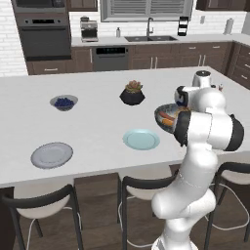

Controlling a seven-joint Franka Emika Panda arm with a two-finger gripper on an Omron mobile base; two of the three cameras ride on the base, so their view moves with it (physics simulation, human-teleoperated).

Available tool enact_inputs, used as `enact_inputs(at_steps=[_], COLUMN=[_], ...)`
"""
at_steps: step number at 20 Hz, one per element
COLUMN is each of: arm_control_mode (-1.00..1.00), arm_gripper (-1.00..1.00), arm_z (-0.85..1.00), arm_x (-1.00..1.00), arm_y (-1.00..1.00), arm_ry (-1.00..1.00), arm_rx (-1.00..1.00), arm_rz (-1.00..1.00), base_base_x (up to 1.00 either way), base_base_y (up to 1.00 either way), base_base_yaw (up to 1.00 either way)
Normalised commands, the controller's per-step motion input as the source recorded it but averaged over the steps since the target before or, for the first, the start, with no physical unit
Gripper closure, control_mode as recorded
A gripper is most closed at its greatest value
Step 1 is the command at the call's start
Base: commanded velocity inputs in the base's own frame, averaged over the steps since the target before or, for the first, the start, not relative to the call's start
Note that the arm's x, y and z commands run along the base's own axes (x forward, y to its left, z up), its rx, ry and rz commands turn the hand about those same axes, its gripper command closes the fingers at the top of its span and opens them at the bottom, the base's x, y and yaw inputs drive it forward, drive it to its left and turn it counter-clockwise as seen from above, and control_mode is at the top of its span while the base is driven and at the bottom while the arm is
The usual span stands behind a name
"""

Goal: Place one bun and one sausage from the bowl on each plate.

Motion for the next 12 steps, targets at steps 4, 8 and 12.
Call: enact_inputs(at_steps=[4,8,12], arm_control_mode=[-1.0,-1.0,-1.0], arm_gripper=[-1.0,-1.0,-1.0], arm_z=[-0.34,-0.34,-0.29], arm_x=[0.7,0.37,0.57], arm_y=[-0.25,-0.14,-0.08], arm_ry=[0.07,0.09,0.04], arm_rx=[0.02,0.0,0.0], arm_rz=[0.0,0.0,0.0], base_base_x=[0.0,0.0,0.0], base_base_y=[0.0,0.0,0.0], base_base_yaw=[0.0,0.0,0.0])
